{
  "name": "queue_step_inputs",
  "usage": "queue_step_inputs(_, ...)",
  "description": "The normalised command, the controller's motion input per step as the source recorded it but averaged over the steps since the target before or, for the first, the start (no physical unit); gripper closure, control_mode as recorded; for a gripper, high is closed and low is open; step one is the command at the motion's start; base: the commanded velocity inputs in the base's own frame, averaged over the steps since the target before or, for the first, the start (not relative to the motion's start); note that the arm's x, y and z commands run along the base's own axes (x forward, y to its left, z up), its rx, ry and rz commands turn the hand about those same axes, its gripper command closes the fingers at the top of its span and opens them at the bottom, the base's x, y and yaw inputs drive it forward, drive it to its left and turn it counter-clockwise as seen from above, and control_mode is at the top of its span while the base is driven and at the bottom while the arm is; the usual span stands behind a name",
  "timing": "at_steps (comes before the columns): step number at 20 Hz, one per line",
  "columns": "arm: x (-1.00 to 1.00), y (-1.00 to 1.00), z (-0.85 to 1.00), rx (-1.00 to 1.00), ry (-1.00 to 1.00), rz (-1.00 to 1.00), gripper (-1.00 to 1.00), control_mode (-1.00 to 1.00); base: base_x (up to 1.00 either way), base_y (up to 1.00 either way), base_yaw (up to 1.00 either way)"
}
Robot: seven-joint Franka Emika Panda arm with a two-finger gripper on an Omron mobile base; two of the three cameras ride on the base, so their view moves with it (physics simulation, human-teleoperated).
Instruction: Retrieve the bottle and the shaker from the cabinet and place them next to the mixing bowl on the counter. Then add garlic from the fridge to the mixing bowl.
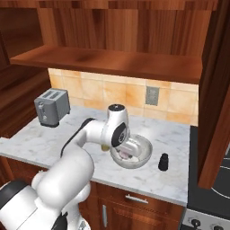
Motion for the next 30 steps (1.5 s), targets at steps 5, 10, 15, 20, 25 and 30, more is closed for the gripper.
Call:
queue_step_inputs(5,0.09,-0.10,-0.05,0.00,0.00,0.00,1.00,-1.00,0.00,0.00,0.00)
queue_step_inputs(10,0.18,-0.06,0.00,0.00,0.00,0.00,1.00,-1.00,0.00,0.00,0.00)
queue_step_inputs(15,0.18,0.00,0.00,0.00,0.01,0.00,-1.00,-1.00,0.00,0.00,0.00)
queue_step_inputs(20,0.01,-0.02,0.00,0.00,0.00,0.00,-1.00,-1.00,0.00,0.00,0.00)
queue_step_inputs(25,0.00,-0.01,0.01,0.00,0.00,0.00,-1.00,-1.00,0.00,0.00,0.00)
queue_step_inputs(30,-0.18,0.00,0.36,0.00,0.01,0.00,-1.00,-1.00,0.00,0.00,0.00)
